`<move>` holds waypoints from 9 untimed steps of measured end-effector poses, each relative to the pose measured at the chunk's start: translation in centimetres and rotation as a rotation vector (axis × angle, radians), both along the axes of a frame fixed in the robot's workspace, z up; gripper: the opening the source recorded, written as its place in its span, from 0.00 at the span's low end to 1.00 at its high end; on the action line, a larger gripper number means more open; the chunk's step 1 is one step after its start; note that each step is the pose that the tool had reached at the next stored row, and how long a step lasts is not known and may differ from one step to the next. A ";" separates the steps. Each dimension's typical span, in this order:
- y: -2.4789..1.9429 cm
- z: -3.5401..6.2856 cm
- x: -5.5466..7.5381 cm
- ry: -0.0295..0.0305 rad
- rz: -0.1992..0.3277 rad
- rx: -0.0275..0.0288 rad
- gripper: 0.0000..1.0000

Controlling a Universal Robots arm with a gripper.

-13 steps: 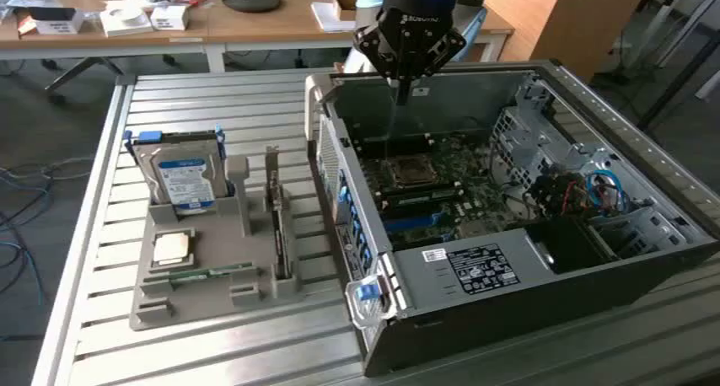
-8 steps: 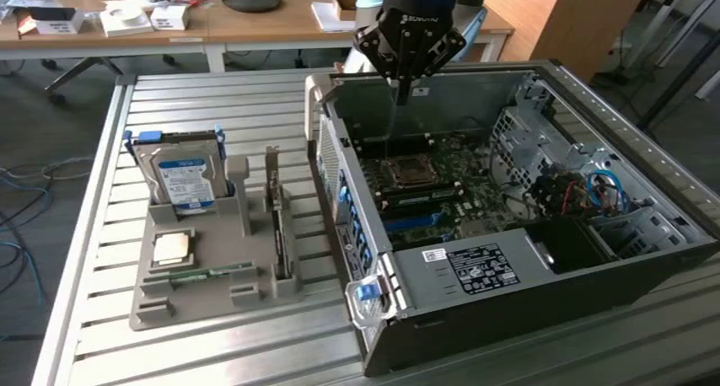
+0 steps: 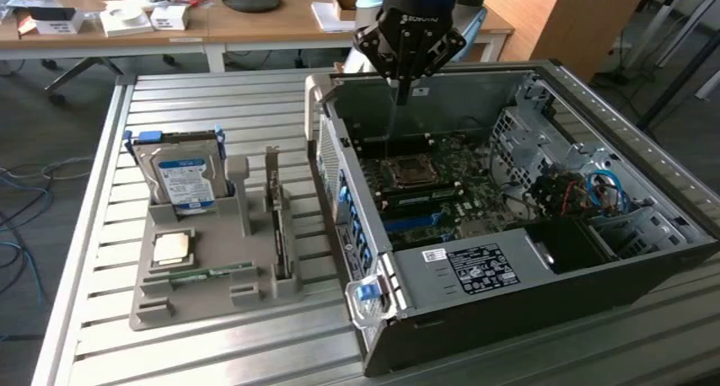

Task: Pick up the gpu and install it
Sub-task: 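Reach for the gpu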

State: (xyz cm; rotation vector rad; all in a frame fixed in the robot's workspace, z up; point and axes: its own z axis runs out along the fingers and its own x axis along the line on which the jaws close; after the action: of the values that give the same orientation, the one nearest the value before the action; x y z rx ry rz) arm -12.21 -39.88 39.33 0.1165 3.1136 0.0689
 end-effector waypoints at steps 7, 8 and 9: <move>0.00 -0.02 -0.8 0.0000 0.000 -0.0001 0.11; 0.00 -0.03 -1.0 0.0000 0.000 -0.0001 0.11; 0.01 -0.03 -1.2 0.0001 0.000 -0.0001 0.11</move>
State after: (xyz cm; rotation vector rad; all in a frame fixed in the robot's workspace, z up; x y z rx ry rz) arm -13.37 -39.88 39.30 0.1165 3.1137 0.0688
